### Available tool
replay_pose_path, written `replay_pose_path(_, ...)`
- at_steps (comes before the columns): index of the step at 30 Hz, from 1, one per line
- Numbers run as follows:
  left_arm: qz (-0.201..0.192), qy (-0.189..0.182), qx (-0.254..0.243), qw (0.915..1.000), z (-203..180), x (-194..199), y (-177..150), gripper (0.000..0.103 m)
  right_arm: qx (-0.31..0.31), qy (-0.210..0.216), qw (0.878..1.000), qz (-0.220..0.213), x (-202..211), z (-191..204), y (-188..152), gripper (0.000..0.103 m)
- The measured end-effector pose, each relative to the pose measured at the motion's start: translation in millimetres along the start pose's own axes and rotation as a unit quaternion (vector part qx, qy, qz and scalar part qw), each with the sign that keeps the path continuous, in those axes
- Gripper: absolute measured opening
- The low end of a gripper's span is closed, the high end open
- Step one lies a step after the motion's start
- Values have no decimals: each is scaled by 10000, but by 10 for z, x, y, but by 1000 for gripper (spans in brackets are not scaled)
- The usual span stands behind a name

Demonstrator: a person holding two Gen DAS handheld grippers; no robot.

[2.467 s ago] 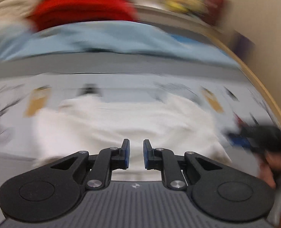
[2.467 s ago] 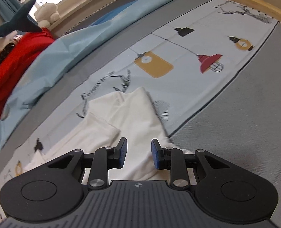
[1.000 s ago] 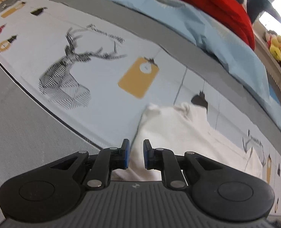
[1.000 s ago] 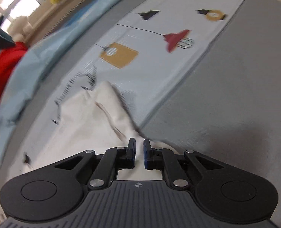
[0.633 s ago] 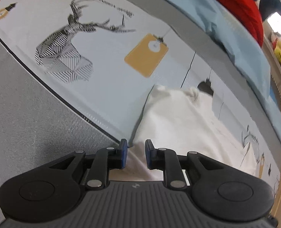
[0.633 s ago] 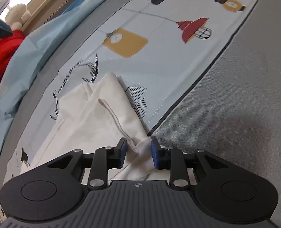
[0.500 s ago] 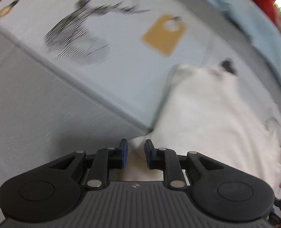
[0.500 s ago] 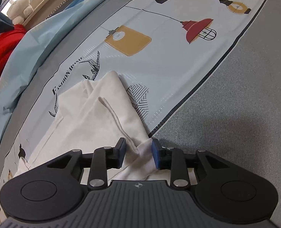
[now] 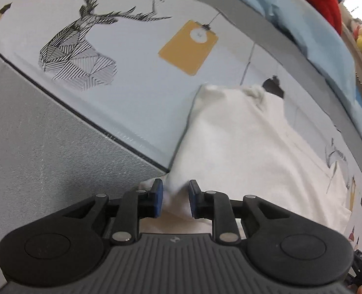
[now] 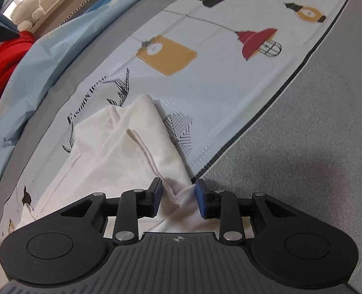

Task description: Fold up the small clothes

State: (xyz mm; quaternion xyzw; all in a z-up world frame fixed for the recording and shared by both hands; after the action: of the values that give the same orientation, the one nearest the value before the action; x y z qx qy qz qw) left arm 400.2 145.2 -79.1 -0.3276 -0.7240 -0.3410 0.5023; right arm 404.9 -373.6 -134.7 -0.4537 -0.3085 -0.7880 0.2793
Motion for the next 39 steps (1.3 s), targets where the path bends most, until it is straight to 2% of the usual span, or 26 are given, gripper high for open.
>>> replay_pose_path(10, -23, 57, -82, 9999, 15, 0, 8, 24, 569, -112, 9978, -312, 152, 221, -34, 33)
replay_pose_path(16, 17, 118, -219, 9997, -14, -36, 2, 24, 658, -210, 9976, -73, 31, 219, -57, 33)
replay_pose_path(17, 20, 131, -248, 9996, -16, -41, 0, 24, 688, -229, 9973, -89, 29, 226, -67, 28)
replay_pose_path(18, 24, 141, -261, 9996, -18, -43, -2, 24, 727, -215, 9971, -110, 38, 237, -73, 10)
replay_pose_path(19, 23, 147, -262, 9995, -18, -42, -3, 24, 770, -174, 9968, -158, 59, 251, -73, 3)
replay_pose_path(24, -7, 164, -273, 9995, -29, -15, 0, 24, 913, 47, 9918, -898, 342, 354, -22, 0)
replay_pose_path(28, -71, 134, -379, 9992, -86, 39, 5, 24, 824, -373, 9908, -1010, 326, 295, -2, 0)
replay_pose_path(31, -181, 127, -479, 9986, -142, 86, 1, 24, 688, -270, 9921, -1016, 331, 240, 26, 4)
replay_pose_path(33, -209, 80, -549, 9982, -184, 104, -4, 24, 680, -39, 9915, -1107, 364, 264, 13, 4)
replay_pose_path(34, -216, 76, -607, 9979, -203, 103, -10, 24, 705, 134, 9919, -1049, 350, 291, 20, 4)
replay_pose_path(36, -143, 259, -815, 9962, -231, 37, -36, 25, 622, 513, 9951, -566, 244, 301, -16, 5)
replay_pose_path(37, -39, 406, -879, 9953, -220, -28, -55, 24, 569, 503, 9969, -182, 134, 285, -51, 6)
replay_pose_path(39, 128, 528, -885, 9946, -168, -126, -89, 24, 617, 98, 9977, 245, -32, 239, -130, 6)
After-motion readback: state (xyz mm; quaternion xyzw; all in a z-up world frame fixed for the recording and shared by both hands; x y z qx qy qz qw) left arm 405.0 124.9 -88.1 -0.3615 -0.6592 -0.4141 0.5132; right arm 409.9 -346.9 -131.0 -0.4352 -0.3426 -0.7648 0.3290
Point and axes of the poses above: each gripper's, at about its wrist camera, not at the fingertips, and x roughly against the way its jaws point, z to its left, y to its top, the point moved 2 cm from there along -x, roughly the way its jaws point, and after that the axes turned 4 degrees about z, right-handed, at the moved point
